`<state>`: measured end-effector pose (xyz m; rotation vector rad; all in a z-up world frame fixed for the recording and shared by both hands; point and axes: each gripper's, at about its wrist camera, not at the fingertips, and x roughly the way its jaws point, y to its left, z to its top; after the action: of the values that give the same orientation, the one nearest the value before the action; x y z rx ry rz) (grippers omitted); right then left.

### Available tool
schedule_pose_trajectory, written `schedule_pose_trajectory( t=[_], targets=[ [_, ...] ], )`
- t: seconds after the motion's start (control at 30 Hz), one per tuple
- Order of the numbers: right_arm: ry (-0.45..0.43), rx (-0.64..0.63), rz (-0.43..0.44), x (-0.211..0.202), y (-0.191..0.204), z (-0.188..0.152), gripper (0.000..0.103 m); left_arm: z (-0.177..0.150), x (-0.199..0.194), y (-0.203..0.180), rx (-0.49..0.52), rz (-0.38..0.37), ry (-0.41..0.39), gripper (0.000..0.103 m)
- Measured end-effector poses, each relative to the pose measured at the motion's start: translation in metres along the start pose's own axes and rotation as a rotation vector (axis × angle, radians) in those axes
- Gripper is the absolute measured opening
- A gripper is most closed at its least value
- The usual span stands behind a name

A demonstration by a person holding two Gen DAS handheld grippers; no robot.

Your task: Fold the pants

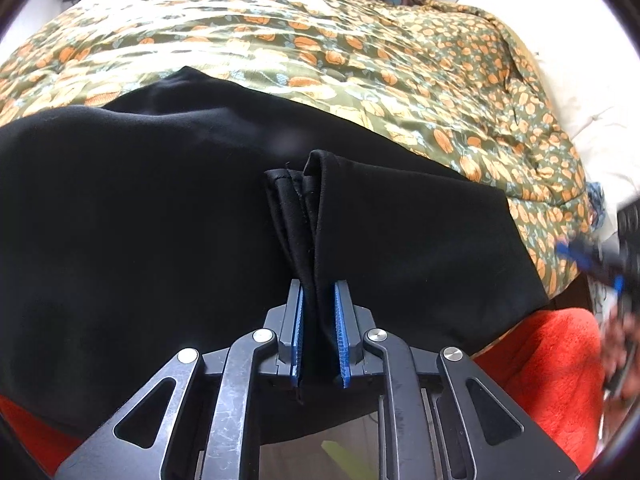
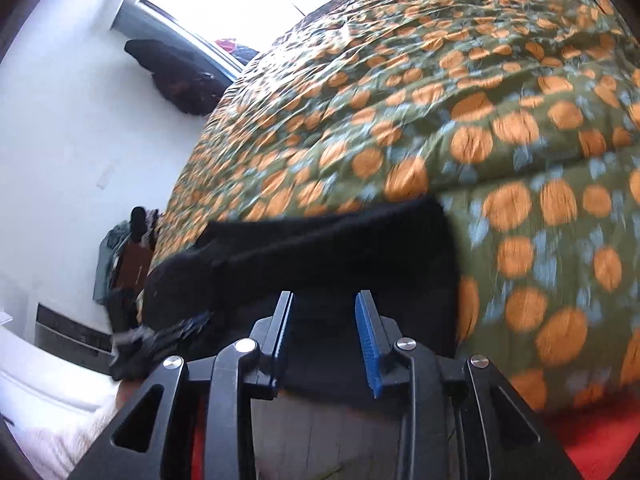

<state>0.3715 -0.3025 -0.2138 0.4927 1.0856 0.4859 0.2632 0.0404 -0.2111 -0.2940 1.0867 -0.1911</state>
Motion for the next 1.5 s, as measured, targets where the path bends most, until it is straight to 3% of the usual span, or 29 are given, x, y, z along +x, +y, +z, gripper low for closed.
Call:
schedule_pose_trajectory(
  t=[0.07, 0.1, 0.17, 0.23, 0.3, 0.37, 0.4, 0.6, 0.77, 0.83, 0.9, 1.0, 1.3, 1.5],
  targets=[
    [0.058, 0.041, -0.026, 0.011, -0.008, -0.028, 0.037, -0.001, 0.002, 0.001, 0.002, 0.0, 0.001, 0.016],
    [0.117, 0.07, -0.078, 0.028, -0.022, -0.041, 0.037, -0.001, 0.003, 0.002, 0.0, -0.002, 0.004, 0.018],
    [0.13, 0.135, -0.091, 0.042, -0.037, -0.06, 0.032, -0.002, 0.002, 0.002, -0.009, 0.005, 0.01, 0.023],
    [0.051, 0.119, -0.083, 0.03, -0.03, -0.061, 0.032, -0.004, -0.008, 0.002, -0.023, 0.009, 0.003, 0.029],
    [-0.06, 0.015, -0.105, 0.01, -0.009, -0.059, 0.039, -0.006, -0.022, 0.001, -0.03, 0.009, -0.015, 0.039],
    [-0.141, -0.072, -0.144, -0.003, 0.005, -0.06, 0.059, -0.011, -0.038, 0.004, -0.044, -0.001, -0.046, 0.053],
    [-0.154, -0.093, -0.151, -0.003, 0.009, -0.06, 0.06, -0.015, -0.046, 0.008, -0.054, -0.005, -0.055, 0.055],
    [-0.133, -0.141, -0.166, 0.013, 0.02, -0.066, 0.06, -0.028, -0.095, 0.054, -0.161, 0.012, -0.095, 0.055],
    [-0.14, -0.14, -0.161, 0.011, 0.017, -0.072, 0.06, -0.046, -0.155, 0.141, -0.435, 0.018, -0.235, 0.059],
    [-0.141, -0.125, -0.159, 0.008, 0.014, -0.075, 0.06, -0.061, -0.171, 0.184, -0.598, 0.012, -0.285, 0.059],
    [-0.129, -0.108, -0.153, 0.012, 0.012, -0.074, 0.06, -0.079, -0.18, 0.222, -0.764, -0.008, -0.334, 0.058],
    [-0.112, -0.105, -0.145, 0.017, 0.013, -0.073, 0.06, -0.093, -0.18, 0.253, -0.88, -0.031, -0.361, 0.057],
    [-0.095, -0.147, -0.137, 0.024, 0.023, -0.075, 0.06, -0.09, -0.15, 0.27, -0.932, -0.083, -0.319, 0.057],
    [-0.098, -0.12, -0.135, 0.021, 0.014, -0.076, 0.06, -0.093, -0.141, 0.275, -0.94, -0.049, -0.302, 0.057]
  ],
)
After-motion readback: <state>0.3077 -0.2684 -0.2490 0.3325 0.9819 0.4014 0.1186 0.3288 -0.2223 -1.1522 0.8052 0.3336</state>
